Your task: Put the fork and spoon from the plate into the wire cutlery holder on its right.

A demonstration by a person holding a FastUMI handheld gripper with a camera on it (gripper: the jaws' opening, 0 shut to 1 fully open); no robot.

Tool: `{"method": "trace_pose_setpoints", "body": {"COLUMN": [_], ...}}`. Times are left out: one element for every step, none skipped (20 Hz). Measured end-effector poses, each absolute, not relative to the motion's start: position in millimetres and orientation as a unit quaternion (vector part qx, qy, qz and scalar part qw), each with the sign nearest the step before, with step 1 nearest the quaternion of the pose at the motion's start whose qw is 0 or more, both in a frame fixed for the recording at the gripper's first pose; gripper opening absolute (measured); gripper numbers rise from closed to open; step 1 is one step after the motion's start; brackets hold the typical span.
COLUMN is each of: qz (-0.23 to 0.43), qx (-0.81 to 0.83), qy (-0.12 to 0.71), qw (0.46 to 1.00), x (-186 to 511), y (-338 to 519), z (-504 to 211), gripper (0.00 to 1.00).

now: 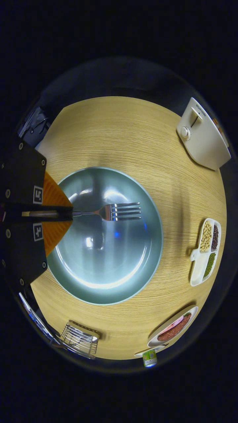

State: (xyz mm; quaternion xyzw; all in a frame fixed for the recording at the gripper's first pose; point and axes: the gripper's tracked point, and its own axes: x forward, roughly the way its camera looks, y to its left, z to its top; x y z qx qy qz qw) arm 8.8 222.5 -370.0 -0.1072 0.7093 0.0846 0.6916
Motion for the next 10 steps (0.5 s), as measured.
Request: {"method": "trace_pose_setpoints", "body": {"qz": [0.082, 0.082, 0.085, 0.088, 0.091, 0.091, 0.093, 0.092, 0.092, 0.091], "qx": [-0.108, -0.104, -0.098, -0.092, -0.089, -0.088, -0.084, -0.08, -0.079, -0.08], "qy": [0.707, 0.706, 0.706, 0.706, 0.706, 0.705, 0.706, 0.707, 0.708, 0.708], "qw": [0.694, 0.696, 0.696, 0.696, 0.696, 0.697, 0.697, 0.696, 0.696, 0.695], "x": [10.6, 11.7, 12.4, 13.5, 14.9, 15.3, 14.2, 12.9, 11.1, 9.3], "y": [219.9, 218.7, 219.1, 218.3, 215.3, 211.1, 205.3, 198.1, 187.5, 176.5], "z": [-369.6, -368.6, -365.4, -361.7, -356.9, -350.2, -343.4, -334.9, -324.9, -315.9], "gripper": [0.05, 0.04, 0.03, 0.03, 0.03, 0.03, 0.03, 0.03, 0.03, 0.03]}}
